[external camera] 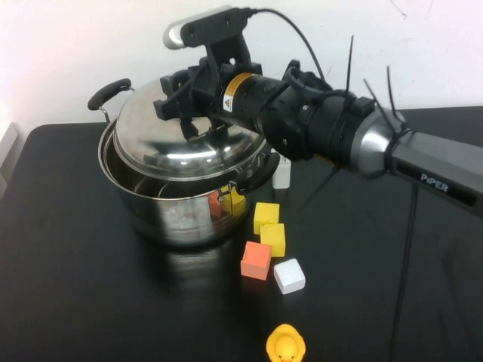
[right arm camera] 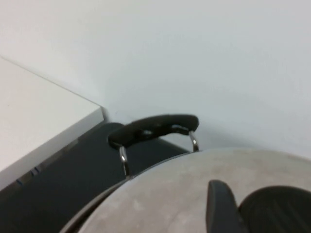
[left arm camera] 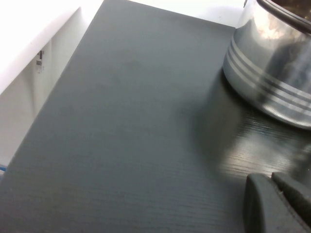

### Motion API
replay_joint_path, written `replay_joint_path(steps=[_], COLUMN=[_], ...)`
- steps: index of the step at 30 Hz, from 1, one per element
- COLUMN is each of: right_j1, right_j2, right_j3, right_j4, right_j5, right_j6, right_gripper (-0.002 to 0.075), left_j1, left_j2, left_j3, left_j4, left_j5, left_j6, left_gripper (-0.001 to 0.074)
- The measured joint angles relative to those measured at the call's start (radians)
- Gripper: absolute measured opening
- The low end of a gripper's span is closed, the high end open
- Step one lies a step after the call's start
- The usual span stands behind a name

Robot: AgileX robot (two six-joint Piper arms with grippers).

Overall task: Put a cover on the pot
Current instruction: Place the pot lid on the pot

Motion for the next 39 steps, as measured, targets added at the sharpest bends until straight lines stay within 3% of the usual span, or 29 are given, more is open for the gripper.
replay_joint_path(steps=[26, 39], right_j1=[0.029, 0.029], right_j2=[0.044, 0.076], right_j3=[-0.004, -0.007], right_j4=[-0.002, -0.003], right_j5=[-0.148, -0.104], right_j6=[0.006, -0.034], right_gripper=[0.0340, 0.0340], left_j1=[0.000, 0.000], left_j2=[0.000, 0.000], left_j3=[0.000, 0.000], left_j4=[0.000, 0.000], left_j5=[0.000, 0.000], left_j6=[0.000, 0.004], left_gripper=[-0.0001, -0.0001])
